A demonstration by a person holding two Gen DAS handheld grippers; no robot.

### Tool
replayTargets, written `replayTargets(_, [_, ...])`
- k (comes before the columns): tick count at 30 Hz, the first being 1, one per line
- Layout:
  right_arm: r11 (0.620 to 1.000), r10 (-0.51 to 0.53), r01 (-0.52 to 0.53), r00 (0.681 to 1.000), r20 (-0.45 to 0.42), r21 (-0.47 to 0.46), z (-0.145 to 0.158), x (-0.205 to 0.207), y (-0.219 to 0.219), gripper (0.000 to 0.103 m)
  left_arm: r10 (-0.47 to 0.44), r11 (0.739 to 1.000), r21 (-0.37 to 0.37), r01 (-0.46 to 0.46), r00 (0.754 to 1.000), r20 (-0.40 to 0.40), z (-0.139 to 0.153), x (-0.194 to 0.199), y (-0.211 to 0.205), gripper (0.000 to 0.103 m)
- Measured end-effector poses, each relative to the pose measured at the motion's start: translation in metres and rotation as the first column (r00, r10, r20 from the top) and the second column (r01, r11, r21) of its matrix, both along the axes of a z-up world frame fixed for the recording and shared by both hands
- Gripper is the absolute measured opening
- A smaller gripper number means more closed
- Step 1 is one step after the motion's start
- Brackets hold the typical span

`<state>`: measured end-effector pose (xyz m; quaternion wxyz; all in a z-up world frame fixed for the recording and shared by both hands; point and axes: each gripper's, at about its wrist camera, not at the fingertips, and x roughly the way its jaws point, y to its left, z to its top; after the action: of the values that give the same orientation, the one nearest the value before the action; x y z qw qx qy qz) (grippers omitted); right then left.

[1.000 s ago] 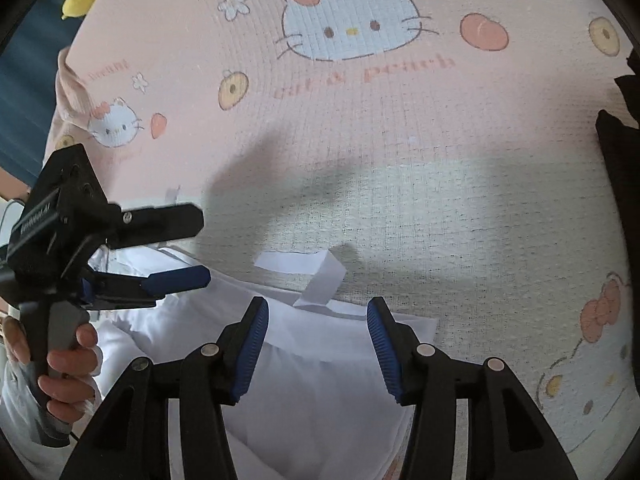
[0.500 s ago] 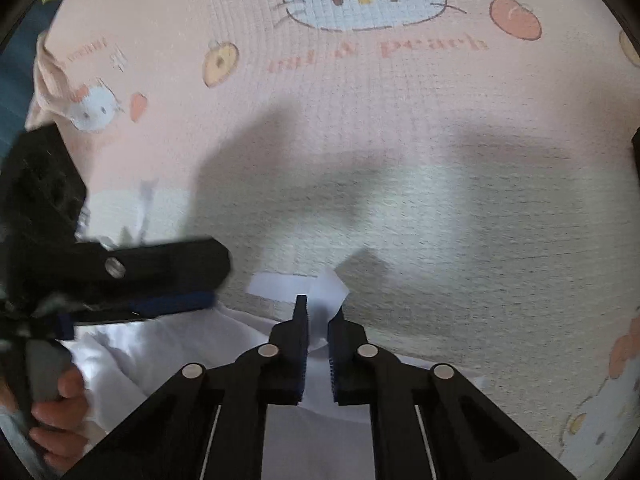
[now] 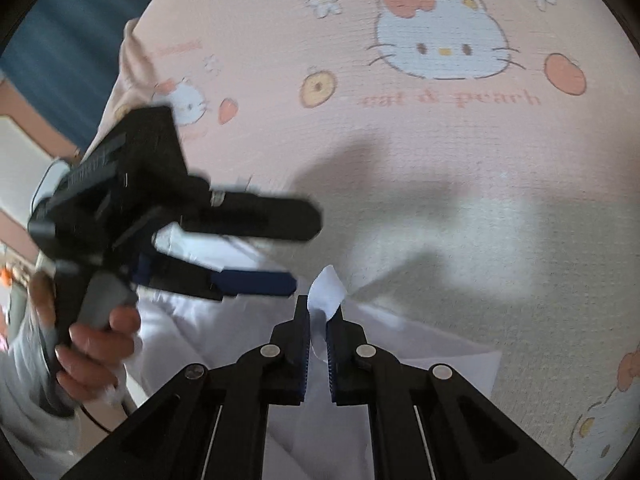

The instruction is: Fold clothes

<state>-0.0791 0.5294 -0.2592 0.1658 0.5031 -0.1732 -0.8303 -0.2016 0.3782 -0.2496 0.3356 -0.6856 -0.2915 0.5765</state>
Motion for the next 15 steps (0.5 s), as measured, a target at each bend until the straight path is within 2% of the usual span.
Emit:
replayTargets(6, [0.999,0.038,-0.039,0.999,0.018,0.022,-0.006,0.005,-0.008,0.006,-0.054,0.998,0.019,0.054,0.998,0.029,-0.006,0.016,0.011,0.083])
replayTargets(12, [0.998,0.062,-0.061,0.998,-0.033,0.01,0.0,0.012,-0.014,0.006,-0.03,0.999,0.038,0.027,0.995,0.093,-0.021,0.024,0.017,0.082])
replayTargets(13, [0.998,0.068,-0.067,0.997,-0.03,0.016,0.0,0.013,-0.016,0.006,-0.036,0.999,0.041,0.032,0.995,0.097,-0.022,0.025,0.019,0.081])
replayTargets(15, [0.996,0.085,-0.084,0.996,-0.012,0.038,-0.004,0.013,-0.019,0.006,-0.063,0.998,0.036,0.06,0.995,0.082,-0.02,0.027,0.024,0.069])
